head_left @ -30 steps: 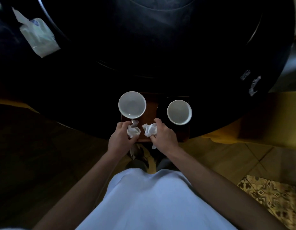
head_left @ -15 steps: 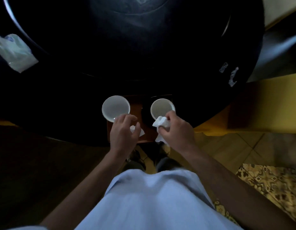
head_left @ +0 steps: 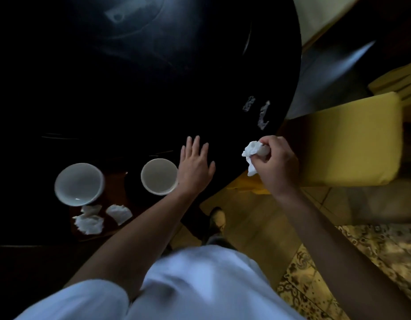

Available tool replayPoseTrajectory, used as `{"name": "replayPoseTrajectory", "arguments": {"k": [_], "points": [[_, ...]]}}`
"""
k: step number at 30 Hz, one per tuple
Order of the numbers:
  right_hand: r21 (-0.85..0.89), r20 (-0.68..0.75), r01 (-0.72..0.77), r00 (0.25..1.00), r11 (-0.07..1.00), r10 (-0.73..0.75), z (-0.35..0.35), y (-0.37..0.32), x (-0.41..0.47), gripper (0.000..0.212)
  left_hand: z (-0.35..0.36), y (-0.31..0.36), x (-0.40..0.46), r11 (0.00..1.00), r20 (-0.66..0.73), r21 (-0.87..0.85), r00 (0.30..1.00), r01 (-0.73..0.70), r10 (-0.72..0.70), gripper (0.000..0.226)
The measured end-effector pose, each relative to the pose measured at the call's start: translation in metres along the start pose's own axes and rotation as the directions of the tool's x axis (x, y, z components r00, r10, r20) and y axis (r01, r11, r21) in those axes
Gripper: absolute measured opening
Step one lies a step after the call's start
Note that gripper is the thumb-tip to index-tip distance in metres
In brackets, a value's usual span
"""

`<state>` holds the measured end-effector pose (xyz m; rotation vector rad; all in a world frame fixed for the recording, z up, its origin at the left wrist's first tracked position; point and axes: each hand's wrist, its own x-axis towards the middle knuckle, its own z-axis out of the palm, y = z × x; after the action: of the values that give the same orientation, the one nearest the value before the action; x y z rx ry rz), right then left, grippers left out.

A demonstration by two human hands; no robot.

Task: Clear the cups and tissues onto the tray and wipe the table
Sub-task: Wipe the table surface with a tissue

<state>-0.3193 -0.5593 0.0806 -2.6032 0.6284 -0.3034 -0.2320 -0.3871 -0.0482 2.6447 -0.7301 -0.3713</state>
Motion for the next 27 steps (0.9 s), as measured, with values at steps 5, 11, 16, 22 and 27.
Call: {"name": "replayPoseTrajectory", "arguments": {"k": [5, 11, 16, 22, 27], "points": [[0.002, 0.046, 0.01, 0.999, 1.0, -0.01, -0.012, 0.054, 0.034, 0.033, 0.02, 0.012, 0.034, 0.987, 0.049, 0.063, 0.988, 0.144, -0.148, 0.069], [-0.001, 0.12, 0.031, 0.992, 1.0, -0.03, -0.01, 0.09, 0.05, 0.035, 0.037, -0.01, 0.029, 0.969, 0.088, 0.16, 0.975, 0.188, -0.204, 0.069], [-0.001, 0.152, -0.023, 0.988, 1.0, 0.023, 0.004, 0.105, 0.065, 0.033, 0.048, 0.006, 0.035, 0.952, 0.052, 0.178, 0.963, 0.25, -0.263, 0.072], [0.087, 0.188, -0.092, 0.979, 0.992, 0.075, 0.022, 0.112, 0.075, 0.045, 0.062, 0.01, 0.04, 0.935, 0.021, 0.213, 0.955, 0.284, -0.295, 0.073], [0.121, 0.199, -0.161, 0.971, 0.98, 0.135, 0.033, 0.125, 0.083, 0.033, 0.066, 0.009, 0.044, 0.933, 0.026, 0.215, 0.953, 0.288, -0.3, 0.073]]}}
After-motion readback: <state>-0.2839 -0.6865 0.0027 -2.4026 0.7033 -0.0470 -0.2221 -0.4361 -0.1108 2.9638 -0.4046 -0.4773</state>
